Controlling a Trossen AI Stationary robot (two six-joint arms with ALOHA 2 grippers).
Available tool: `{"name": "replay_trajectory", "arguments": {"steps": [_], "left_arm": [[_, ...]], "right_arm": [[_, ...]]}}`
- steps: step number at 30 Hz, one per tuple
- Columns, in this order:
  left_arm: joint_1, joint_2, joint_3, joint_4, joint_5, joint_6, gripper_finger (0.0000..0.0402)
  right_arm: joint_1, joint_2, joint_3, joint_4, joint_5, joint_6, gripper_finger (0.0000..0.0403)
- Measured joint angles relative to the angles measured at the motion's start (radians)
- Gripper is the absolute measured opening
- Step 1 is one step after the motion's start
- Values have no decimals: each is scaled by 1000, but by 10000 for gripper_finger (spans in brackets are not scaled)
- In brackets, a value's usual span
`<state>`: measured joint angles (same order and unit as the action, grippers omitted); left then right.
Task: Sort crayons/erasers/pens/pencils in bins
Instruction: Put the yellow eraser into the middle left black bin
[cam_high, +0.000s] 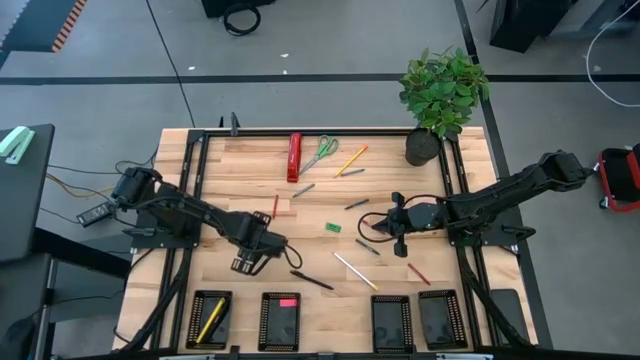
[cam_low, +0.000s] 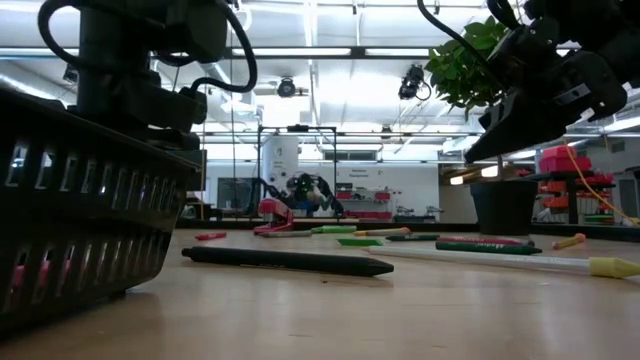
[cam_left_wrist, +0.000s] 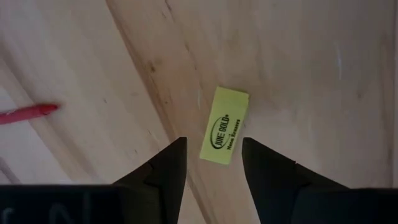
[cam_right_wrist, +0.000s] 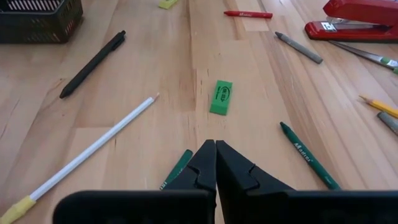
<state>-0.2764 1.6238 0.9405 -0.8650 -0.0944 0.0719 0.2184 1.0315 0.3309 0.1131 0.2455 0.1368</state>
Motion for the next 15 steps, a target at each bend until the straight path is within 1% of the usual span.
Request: {"name": "replay_trajectory", "arguments": {"steps": [4, 8, 15], "left_arm": [[7, 0, 0, 0, 18, 5, 165], [7, 0, 0, 0, 51, 41, 165], [12, 17, 1, 8, 45, 45, 165]], "right_arm": [[0, 0, 0, 0, 0, 0, 11], [0, 0, 0, 0, 0, 0, 11], [0, 0, 0, 0, 0, 0, 11]]}}
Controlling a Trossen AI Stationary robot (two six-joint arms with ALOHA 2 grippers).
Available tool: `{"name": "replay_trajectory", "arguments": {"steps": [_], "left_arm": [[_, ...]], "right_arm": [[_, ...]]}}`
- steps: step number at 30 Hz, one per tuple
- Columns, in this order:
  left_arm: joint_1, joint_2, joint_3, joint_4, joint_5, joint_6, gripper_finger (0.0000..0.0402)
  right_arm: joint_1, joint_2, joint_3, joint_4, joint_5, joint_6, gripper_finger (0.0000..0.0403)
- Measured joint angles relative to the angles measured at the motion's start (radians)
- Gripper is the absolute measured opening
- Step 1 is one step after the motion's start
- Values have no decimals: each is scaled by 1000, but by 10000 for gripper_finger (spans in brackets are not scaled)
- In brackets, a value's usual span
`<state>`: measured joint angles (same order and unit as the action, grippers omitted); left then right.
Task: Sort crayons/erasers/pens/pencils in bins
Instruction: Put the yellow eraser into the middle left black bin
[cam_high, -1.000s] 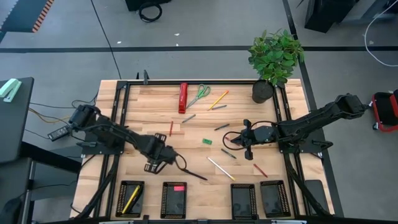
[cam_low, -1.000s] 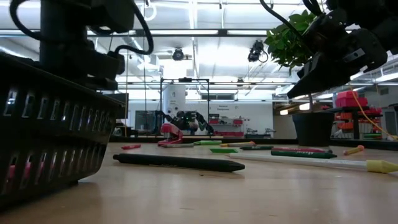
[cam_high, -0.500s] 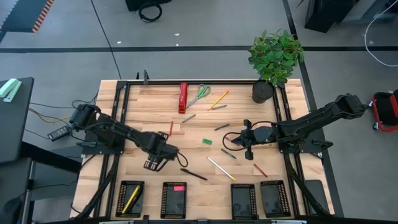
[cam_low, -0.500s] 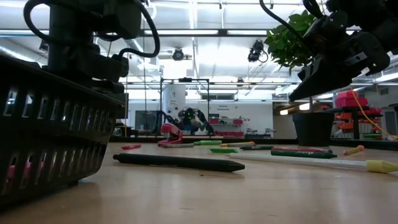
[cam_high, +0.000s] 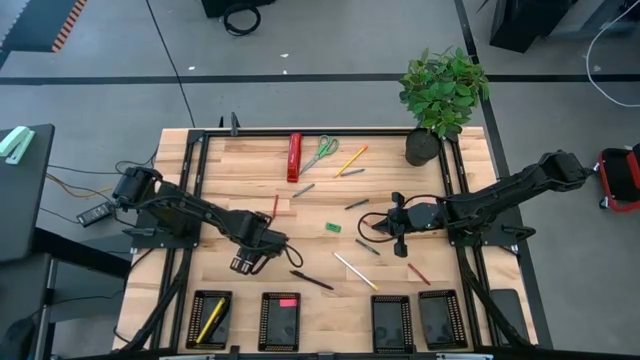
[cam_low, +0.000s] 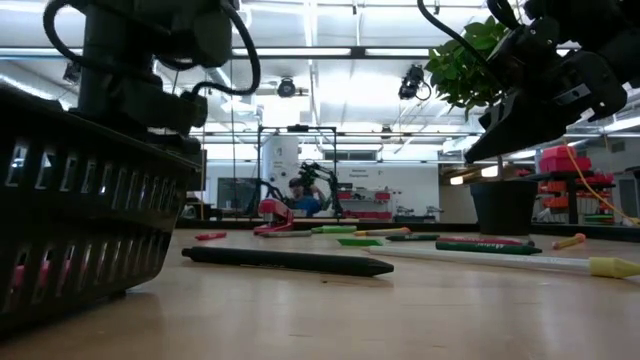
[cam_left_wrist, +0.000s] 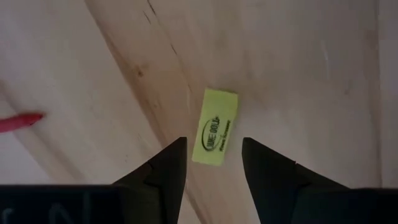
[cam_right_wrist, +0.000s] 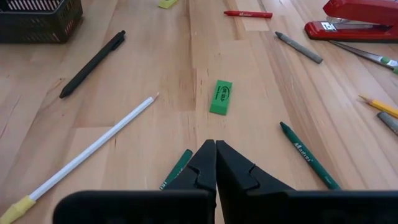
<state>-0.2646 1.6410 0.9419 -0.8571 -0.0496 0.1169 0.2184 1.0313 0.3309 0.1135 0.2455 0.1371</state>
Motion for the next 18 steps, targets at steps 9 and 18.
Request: {"name": "replay_trajectory", "arguments": {"steps": [9, 18], "left_arm": [[0, 105, 5, 9, 1, -1, 165], [0, 118, 32, -14, 2, -79, 142]], "right_arm": [[0, 0, 0, 0, 0, -10, 11], [0, 0, 0, 0, 0, -25, 11]]}}
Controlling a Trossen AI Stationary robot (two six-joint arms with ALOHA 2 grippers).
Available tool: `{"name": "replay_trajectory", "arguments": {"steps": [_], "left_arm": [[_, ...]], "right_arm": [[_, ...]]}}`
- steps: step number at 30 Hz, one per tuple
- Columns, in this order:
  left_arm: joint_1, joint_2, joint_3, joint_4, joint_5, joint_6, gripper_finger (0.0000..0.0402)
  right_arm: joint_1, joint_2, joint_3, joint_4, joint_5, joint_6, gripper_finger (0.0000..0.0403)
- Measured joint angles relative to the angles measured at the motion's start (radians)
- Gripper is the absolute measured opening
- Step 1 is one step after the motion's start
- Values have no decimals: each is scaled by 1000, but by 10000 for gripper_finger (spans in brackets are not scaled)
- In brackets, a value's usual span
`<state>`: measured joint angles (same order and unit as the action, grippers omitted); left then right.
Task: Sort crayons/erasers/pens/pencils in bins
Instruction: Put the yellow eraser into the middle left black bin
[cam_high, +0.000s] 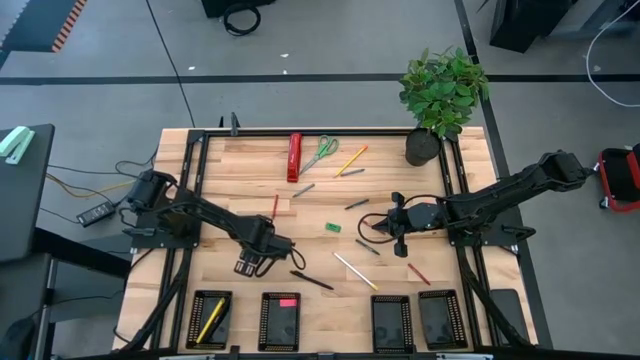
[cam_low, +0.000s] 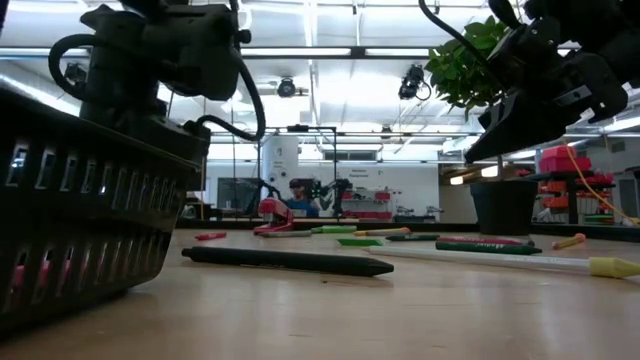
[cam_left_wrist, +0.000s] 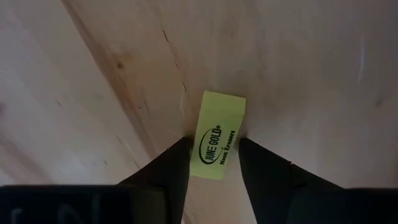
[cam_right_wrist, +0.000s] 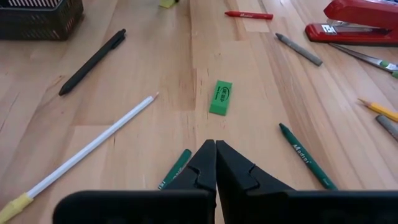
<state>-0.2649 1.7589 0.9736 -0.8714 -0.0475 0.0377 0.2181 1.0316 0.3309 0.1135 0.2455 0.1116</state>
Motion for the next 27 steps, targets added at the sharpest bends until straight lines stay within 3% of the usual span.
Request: {"name": "replay_trajectory", "arguments": {"steps": [9, 13, 18, 27], "left_arm": [[0, -1, 26, 22, -5, -60, 52], [0, 1, 48, -14, 6, -106, 35], [-6, 2, 170, -106, 18, -149, 38], [-29, 1, 423, -219, 10, -182, 9]], "right_arm": [[0, 0, 0, 0, 0, -5, 11], [0, 0, 0, 0, 0, -4, 11], [0, 0, 0, 0, 0, -4, 11], [0, 0, 0, 0, 0, -4, 11]]}}
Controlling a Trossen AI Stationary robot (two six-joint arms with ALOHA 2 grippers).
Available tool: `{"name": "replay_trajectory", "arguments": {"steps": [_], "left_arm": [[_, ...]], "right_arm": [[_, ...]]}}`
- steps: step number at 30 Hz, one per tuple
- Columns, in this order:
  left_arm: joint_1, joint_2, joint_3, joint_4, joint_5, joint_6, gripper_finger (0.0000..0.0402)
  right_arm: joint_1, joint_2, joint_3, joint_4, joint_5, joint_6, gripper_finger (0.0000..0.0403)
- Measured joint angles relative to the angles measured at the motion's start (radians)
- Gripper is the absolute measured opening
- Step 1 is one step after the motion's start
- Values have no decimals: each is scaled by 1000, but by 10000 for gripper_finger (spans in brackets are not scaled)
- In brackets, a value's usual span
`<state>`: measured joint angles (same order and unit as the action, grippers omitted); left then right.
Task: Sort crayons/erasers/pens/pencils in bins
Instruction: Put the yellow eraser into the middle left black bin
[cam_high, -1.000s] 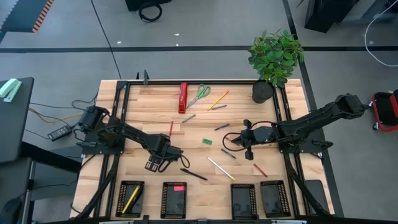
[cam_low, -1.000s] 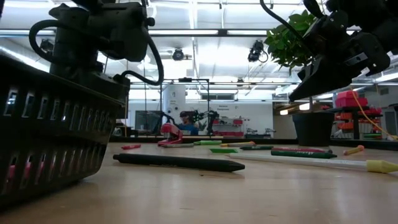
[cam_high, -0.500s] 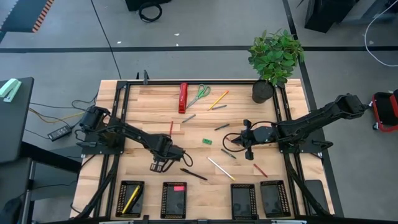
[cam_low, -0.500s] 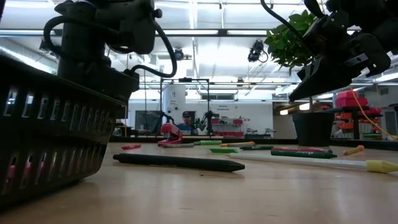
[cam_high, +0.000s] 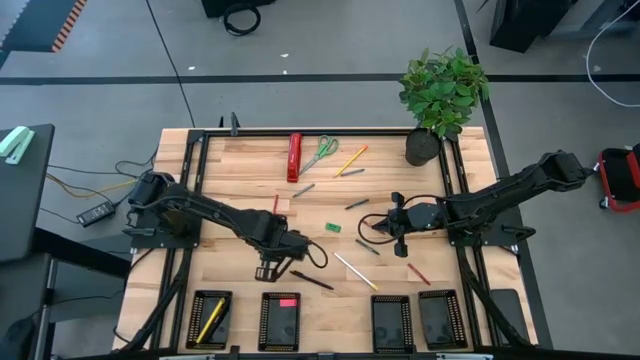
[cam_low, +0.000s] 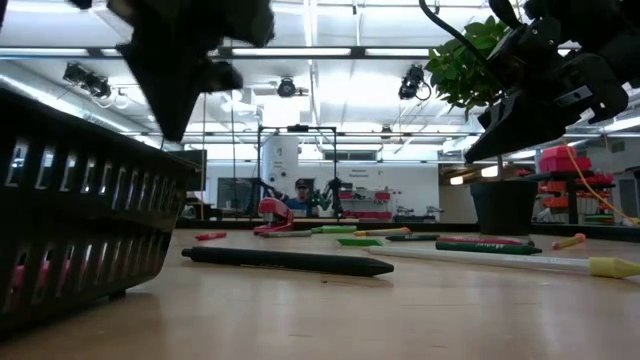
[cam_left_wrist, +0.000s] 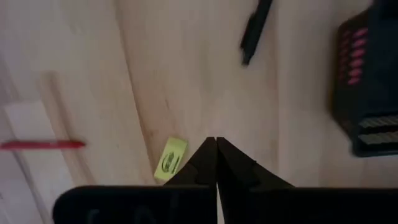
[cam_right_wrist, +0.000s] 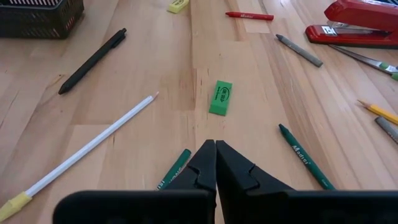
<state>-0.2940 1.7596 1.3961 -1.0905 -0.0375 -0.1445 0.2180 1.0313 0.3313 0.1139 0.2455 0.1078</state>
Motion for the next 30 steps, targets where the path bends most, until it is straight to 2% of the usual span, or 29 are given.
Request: {"name": "replay_trajectory", "arguments": {"steps": [5, 10, 18, 23, 30], "left_arm": [[-13, 0, -9, -39, -53, 68, 44], [0, 2, -137, -31, -66, 85, 86], [28, 2, -365, 182, -76, 110, 144], [28, 1, -409, 223, -167, 131, 164], [28, 0, -411, 239, -176, 156, 169]], "right_arm": [[0, 0, 0, 0, 0, 2, 11], [0, 0, 0, 0, 0, 13, 11], [0, 0, 0, 0, 39, -29, 11], [0, 0, 0, -1, 76, -18, 11], [0, 0, 0, 0, 79, -10, 11]]}}
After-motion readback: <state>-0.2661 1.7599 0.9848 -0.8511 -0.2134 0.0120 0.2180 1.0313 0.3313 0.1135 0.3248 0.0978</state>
